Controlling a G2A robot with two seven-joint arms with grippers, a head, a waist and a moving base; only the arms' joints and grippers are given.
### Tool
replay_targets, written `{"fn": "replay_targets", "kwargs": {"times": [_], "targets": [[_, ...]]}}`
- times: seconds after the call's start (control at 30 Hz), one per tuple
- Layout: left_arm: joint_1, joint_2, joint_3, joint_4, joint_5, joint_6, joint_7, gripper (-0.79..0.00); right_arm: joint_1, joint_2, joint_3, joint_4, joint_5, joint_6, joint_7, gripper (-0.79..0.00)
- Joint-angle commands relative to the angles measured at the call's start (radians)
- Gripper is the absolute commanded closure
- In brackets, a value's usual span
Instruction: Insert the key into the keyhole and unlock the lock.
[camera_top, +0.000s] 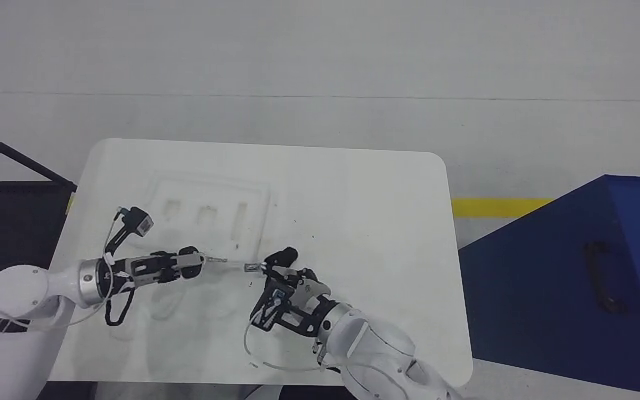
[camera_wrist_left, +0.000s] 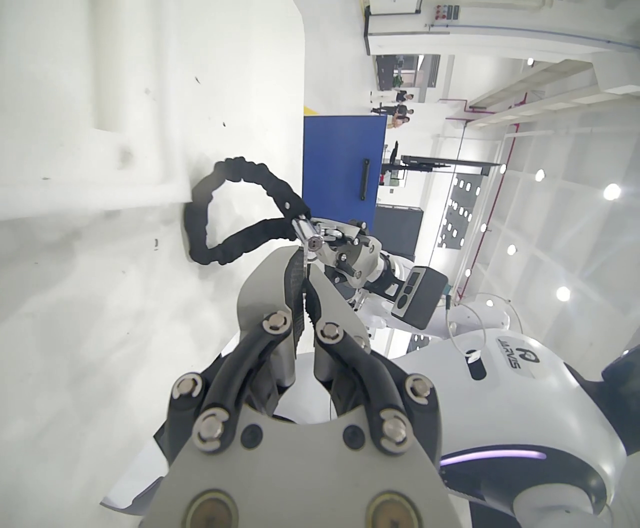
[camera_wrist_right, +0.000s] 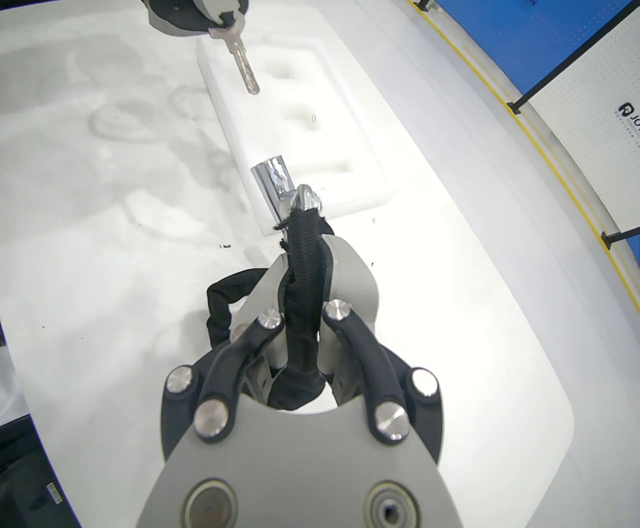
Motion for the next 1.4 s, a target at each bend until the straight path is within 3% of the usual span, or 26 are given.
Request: {"fn": "replay_targets", "kwargs": {"times": [0.0,0.27,1.37], "targets": [[0.02,-0.003,0.0,-0.015,-0.013,-0.018,0.008,0.0,0.005,-0.005,-0.014,0.005,-0.017,0.014,0.008,0.0],[0.051,-0.006,0.004,-0.046,0.012,-0.012,0.03,0.0,0.018,-0.02,-0.028,0.018,-0.012,0.026,0.021,0.0],[0.051,-0.016,0.018,-0.047,0.047,-0.006,0.086,0.0,0.017,-0.047,-0.025,0.021,-0.026,-0.012,0.024,0.0]]}}
